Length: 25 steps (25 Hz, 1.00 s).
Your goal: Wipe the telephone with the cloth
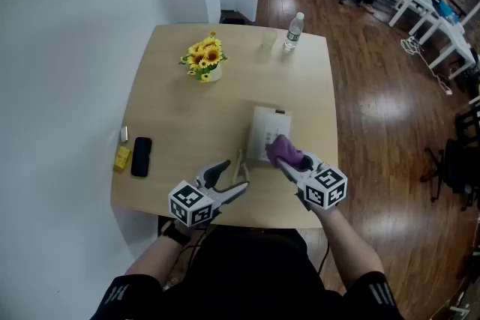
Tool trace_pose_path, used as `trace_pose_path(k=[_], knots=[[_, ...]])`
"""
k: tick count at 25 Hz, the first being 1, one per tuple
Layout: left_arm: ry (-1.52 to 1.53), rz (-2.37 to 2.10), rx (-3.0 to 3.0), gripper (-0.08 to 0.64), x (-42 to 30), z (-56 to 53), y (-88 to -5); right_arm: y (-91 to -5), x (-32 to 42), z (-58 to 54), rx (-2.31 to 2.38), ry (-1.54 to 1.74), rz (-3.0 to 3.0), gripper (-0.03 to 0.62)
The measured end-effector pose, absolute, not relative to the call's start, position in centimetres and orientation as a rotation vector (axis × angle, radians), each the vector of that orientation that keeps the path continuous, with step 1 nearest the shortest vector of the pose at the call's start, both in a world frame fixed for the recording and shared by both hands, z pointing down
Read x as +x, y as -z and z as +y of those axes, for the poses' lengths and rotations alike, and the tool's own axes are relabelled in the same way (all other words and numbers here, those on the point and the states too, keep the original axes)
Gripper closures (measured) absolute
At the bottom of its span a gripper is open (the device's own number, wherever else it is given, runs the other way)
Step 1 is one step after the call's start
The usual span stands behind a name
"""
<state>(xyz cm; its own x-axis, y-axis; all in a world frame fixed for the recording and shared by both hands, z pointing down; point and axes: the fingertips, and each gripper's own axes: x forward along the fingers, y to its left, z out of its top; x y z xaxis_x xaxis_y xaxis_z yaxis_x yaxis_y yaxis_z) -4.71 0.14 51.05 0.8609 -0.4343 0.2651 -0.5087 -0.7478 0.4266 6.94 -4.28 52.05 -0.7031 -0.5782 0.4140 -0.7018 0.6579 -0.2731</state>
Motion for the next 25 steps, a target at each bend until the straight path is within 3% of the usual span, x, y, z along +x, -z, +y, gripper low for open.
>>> trace_pose_path(k=[14,25], knots=[[-0.263,-0.765,2.487,0.222,-8.5,-3.1,-53.7,-61.6,0.1,-24.6,0.763,-0.199,-2.165,0.463],[-0.279,-0.784,2.472,0.222,-9.0,-5.5,-53.9,-67.6,-0.9,-20.0,0.572,-0.164,-2.075,0.465]])
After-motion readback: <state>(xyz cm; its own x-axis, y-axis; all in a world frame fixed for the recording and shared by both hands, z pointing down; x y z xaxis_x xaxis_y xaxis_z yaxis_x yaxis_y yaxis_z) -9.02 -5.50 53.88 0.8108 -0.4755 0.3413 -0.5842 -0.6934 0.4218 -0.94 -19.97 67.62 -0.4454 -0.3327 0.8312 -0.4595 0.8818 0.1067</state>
